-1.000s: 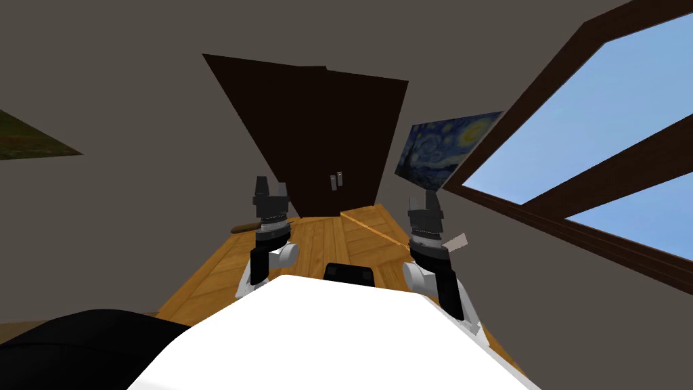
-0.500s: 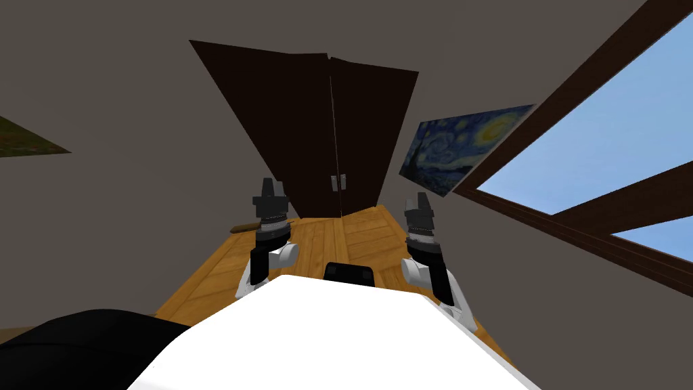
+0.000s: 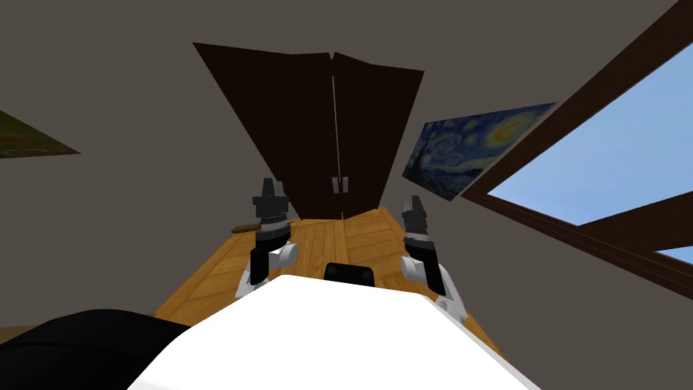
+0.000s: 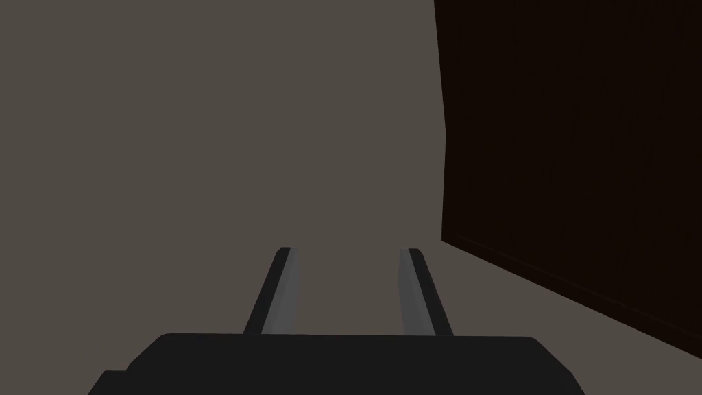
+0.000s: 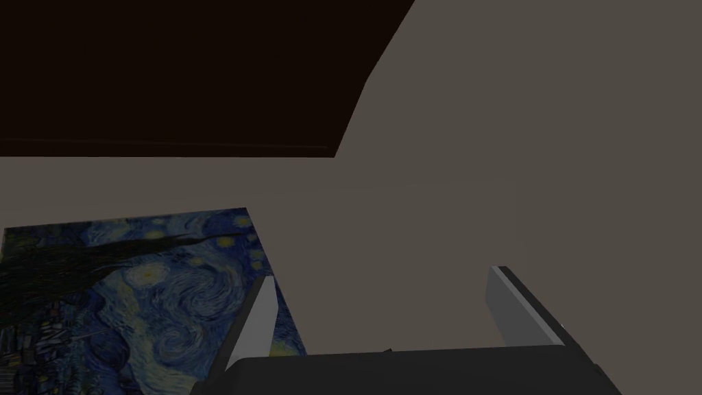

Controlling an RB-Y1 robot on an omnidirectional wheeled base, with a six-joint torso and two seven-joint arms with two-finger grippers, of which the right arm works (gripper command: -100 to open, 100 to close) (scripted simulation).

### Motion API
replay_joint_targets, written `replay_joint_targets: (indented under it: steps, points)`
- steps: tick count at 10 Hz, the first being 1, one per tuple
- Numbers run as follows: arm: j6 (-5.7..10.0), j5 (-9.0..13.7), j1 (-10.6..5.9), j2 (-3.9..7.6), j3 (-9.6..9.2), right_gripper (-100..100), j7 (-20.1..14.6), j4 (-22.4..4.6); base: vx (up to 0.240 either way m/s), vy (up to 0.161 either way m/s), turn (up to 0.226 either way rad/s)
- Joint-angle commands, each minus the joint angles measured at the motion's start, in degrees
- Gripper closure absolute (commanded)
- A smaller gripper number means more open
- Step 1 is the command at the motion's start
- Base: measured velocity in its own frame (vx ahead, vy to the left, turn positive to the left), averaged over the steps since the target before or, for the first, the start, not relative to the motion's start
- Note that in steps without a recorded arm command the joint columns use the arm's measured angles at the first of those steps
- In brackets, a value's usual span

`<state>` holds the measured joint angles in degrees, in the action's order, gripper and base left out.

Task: Pull the door open

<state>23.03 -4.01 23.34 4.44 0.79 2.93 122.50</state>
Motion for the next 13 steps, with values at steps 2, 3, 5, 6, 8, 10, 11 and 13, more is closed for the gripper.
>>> replay_joint_targets:
  steps: [2, 3, 5, 6, 8, 10, 11, 13]
  points:
    - [-0.54, -0.28, -2.05, 0.40, 1.09, -100, -0.70, -3.45, 0.114, 0.008, 0.046]
    - [-0.59, -0.39, -2.74, 0.52, 1.46, -100, -0.94, -4.78, 0.098, 0.002, 0.051]
    - [-0.70, -0.62, -4.17, 0.75, 2.24, -100, -1.43, -7.56, 0.092, 0.001, 0.050]
    - [-0.75, -0.75, -4.93, 0.85, 2.64, -100, -1.70, -9.04, 0.099, -0.003, 0.049]
    - [-0.86, -1.00, -6.45, 1.06, 3.45, -100, -2.22, -11.98, 0.095, 0.002, 0.065]
    - [-0.97, -1.26, -8.05, 1.24, 4.28, -100, -2.77, -15.05, 0.094, 0.005, 0.055]
    - [-1.03, -1.40, -8.87, 1.33, 4.70, -100, -3.05, -16.62, 0.108, 0.013, 0.074]
    - [-1.14, -1.67, -10.50, 1.49, 5.54, -100, -3.61, -19.75, 0.102, 0.001, 0.064]
